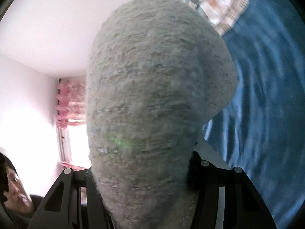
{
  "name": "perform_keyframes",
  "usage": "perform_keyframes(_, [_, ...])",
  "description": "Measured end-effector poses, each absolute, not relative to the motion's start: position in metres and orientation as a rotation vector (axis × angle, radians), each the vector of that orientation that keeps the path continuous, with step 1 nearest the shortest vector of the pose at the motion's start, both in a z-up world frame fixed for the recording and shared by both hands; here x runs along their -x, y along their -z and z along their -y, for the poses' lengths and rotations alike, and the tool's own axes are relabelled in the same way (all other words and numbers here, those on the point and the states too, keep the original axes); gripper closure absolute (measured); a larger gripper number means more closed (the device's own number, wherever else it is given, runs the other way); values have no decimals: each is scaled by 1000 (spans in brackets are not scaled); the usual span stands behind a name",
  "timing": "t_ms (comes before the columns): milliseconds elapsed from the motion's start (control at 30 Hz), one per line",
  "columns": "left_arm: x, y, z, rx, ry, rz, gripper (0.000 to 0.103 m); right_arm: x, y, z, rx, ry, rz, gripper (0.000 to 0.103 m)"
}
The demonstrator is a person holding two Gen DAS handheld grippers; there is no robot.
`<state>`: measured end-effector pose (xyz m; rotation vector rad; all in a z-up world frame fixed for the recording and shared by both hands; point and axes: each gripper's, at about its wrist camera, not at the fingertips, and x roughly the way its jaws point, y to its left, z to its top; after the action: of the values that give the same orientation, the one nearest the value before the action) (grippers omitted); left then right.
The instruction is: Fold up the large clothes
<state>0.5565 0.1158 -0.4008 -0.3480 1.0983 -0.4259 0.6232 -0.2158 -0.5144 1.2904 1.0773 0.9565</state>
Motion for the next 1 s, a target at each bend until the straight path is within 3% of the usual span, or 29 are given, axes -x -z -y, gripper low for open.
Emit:
perform_keyframes(200, [-645, 471, -96, 368, 381, -1167, 82, -716, 599, 238, -1353, -889, -1140, 47])
perform_keyframes(367, [-672, 542, -70, 369, 404, -1275, 81, -723, 660, 277, -1383, -758, -1228, 47])
perform_keyframes(500, [-668, 545, -61, 311, 390, -1278, 76, -721, 655, 277, -1322, -712, -1278, 41])
perform_keyframes(567, [-668, 540, -65, 319, 369, -1283, 76, -722, 635, 288, -1218, -647, -1323, 29])
perform_keyframes(667, [-658, 521, -65, 247, 287, -1258, 72, -722, 590, 282, -912, -437, -1387, 19])
perform_keyframes(767, [-640, 502, -57, 106, 180, -1220, 54, -704, 539, 267, -575, -225, -1371, 14])
perform_keyframes(900, [-597, 470, -46, -10, 103, -1134, 6, -660, 493, 243, -193, 99, -1366, 10])
perform_keyframes(1000, [-561, 447, -38, -50, 50, -1123, 4, -634, 469, 231, -102, 196, -1354, 7])
